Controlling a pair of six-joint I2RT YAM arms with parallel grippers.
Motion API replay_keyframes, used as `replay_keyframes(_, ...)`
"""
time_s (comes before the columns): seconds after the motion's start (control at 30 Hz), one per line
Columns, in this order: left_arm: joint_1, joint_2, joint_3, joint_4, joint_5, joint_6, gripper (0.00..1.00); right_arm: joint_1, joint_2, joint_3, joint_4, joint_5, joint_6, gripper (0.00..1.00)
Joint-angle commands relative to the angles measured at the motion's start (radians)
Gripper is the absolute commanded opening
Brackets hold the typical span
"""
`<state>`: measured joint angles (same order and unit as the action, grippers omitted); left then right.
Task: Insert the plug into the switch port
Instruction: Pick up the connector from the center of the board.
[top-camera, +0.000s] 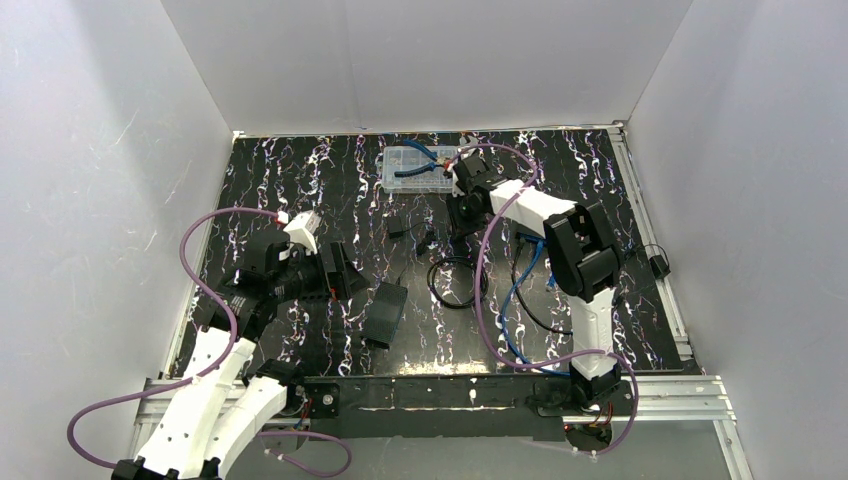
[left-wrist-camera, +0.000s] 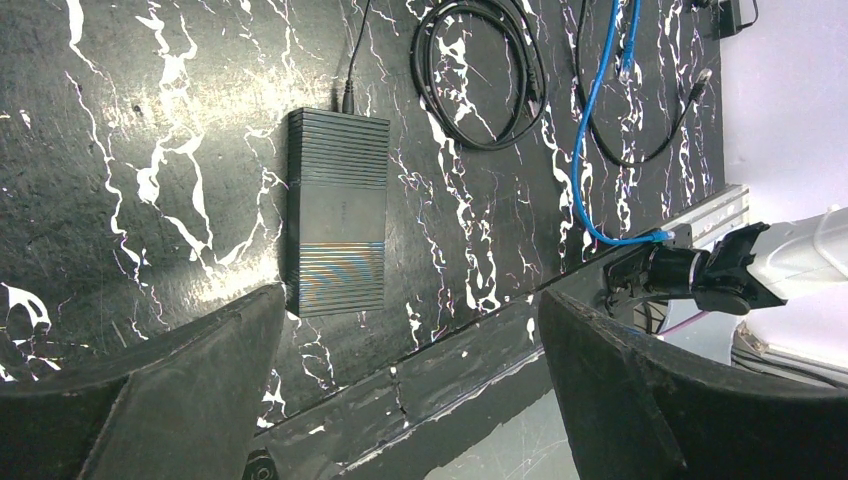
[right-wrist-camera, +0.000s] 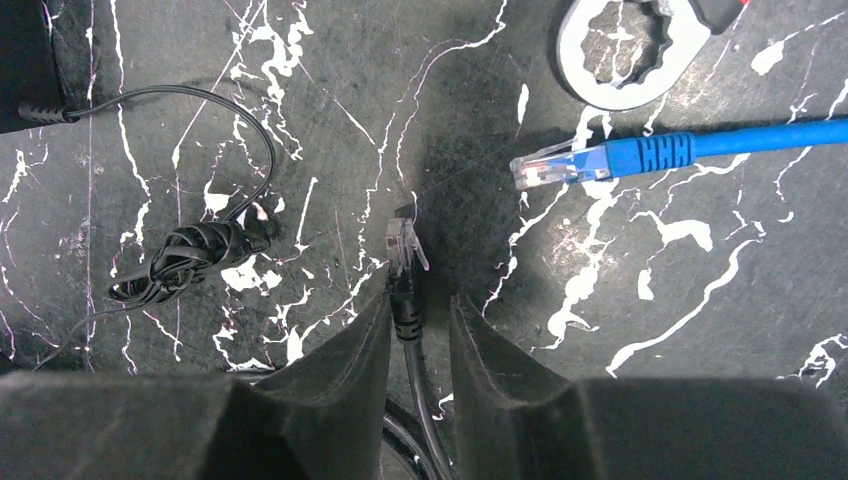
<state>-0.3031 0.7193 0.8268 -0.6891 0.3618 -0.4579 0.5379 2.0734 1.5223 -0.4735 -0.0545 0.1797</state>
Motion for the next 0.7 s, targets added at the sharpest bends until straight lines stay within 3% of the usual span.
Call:
replay_keyframes(0.0,0.006,-0.004,-0.005,-0.005,0.003,0.016,0.98,0.029,0.018,0.029,-0.04,0.028,-0.021,0.33)
replay_keyframes(0.2,0.006,-0.014,-0.011,-0.009,0.001,0.013,0.98,0.073,0.023,0.007,-0.033,0.088,-0.035,0.28)
replay_keyframes(0.4,0.006,-0.03,-0.014,-0.022,-0.006,0.009,0.98,0.08,0.016,-0.026,-0.012,0.099,-0.028,0.02)
replay_keyframes(0.67,0.006,-0.044,-0.004,-0.026,0.008,-0.01,0.98,0.102,-0.136,-0.146,0.105,0.146,-0.028,0.01)
